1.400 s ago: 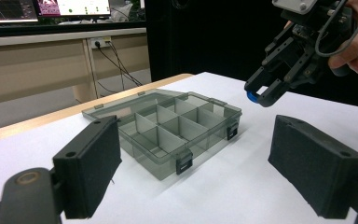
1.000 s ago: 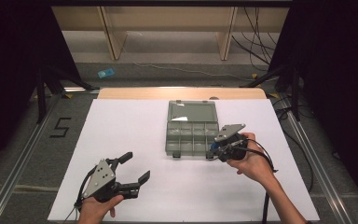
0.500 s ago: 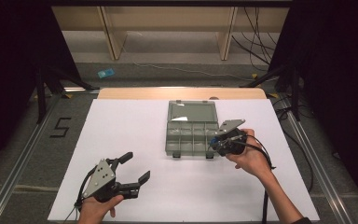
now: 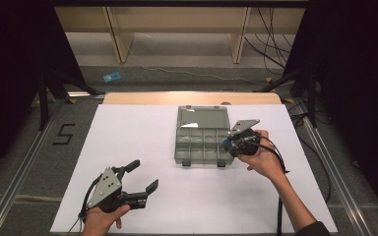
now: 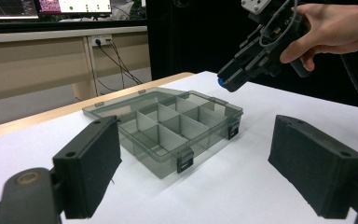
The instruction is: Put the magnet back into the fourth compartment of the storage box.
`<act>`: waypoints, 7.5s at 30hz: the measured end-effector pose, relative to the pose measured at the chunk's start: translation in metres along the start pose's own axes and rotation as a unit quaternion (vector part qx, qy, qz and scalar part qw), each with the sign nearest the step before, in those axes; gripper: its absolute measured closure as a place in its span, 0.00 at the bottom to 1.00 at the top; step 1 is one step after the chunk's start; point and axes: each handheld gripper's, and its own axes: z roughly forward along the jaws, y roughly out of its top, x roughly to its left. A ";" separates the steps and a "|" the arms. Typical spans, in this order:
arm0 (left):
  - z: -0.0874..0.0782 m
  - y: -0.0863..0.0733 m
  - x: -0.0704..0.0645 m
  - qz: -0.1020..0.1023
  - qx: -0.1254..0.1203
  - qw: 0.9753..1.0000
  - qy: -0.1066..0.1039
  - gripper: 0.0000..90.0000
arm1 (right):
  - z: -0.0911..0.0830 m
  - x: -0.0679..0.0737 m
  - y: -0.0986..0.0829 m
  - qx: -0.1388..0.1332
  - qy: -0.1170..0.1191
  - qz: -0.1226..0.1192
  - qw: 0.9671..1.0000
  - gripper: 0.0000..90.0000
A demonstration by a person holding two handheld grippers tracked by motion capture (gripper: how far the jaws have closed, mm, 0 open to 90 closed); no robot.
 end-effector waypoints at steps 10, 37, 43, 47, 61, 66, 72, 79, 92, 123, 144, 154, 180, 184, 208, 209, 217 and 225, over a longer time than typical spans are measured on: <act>0.000 0.000 0.000 -0.001 0.001 1.000 0.002 0.18 | 0.007 -0.011 0.003 -0.003 -0.009 0.006 1.000 0.70; -0.001 0.000 0.002 0.001 0.000 1.000 0.005 0.18 | 0.024 -0.029 0.009 -0.005 -0.020 0.019 1.000 0.70; 0.000 -0.001 0.002 0.000 0.000 1.000 0.004 0.18 | 0.026 -0.036 0.010 0.005 -0.023 0.025 0.999 0.70; 0.000 -0.001 0.003 0.000 0.000 1.000 0.005 0.18 | 0.028 -0.038 0.011 0.002 -0.022 0.019 1.000 0.70; -0.001 -0.001 0.003 0.001 0.000 1.000 0.005 0.18 | 0.045 -0.039 0.009 0.012 -0.028 0.027 0.999 0.70; 0.000 -0.001 0.002 0.000 0.001 1.000 0.004 0.18 | 0.048 -0.040 0.009 0.017 -0.021 0.028 0.999 0.69; -0.001 -0.001 0.002 0.000 0.000 1.000 0.004 0.18 | 0.056 -0.040 0.007 0.022 -0.025 0.028 0.999 0.69; -0.001 0.000 0.002 0.000 0.000 1.000 0.004 0.18 | 0.060 -0.039 0.007 0.026 -0.034 0.027 0.999 0.56; -0.002 0.000 0.002 0.001 -0.001 1.000 0.004 0.18 | 0.047 -0.032 0.013 0.004 -0.025 0.051 0.998 0.36; -0.002 0.001 0.001 0.001 -0.002 1.000 0.002 0.18 | -0.001 0.002 0.024 -0.087 0.034 0.061 0.994 0.30; -0.003 0.001 0.002 0.005 -0.002 1.000 0.003 0.18 | -0.013 0.022 0.018 -0.128 0.039 0.063 0.989 0.29; -0.002 0.001 0.001 0.002 -0.002 1.000 0.002 0.18 | -0.019 0.031 0.014 -0.149 0.044 0.069 0.985 0.28; -0.002 0.001 0.001 0.004 -0.002 1.000 0.001 0.18 | -0.028 0.044 -0.003 -0.183 0.053 0.084 0.978 0.26; -0.002 0.001 0.001 0.005 -0.002 1.000 0.001 0.18 | -0.030 0.046 -0.004 -0.188 0.058 0.090 0.976 0.26; -0.002 0.001 0.001 0.006 -0.002 1.000 0.000 0.18 | -0.036 0.059 -0.021 -0.221 0.061 0.092 0.969 0.25; -0.002 0.001 0.001 0.006 -0.002 1.000 0.000 0.18 | -0.037 0.059 -0.022 -0.221 0.062 0.090 0.969 0.25; -0.001 0.001 0.000 0.004 0.000 1.000 0.000 0.18 | -0.042 0.062 -0.030 -0.234 0.068 0.103 0.964 0.23; -0.001 0.000 0.000 0.000 0.001 1.000 0.000 0.18 | -0.047 0.063 -0.039 -0.234 0.068 0.124 0.962 0.21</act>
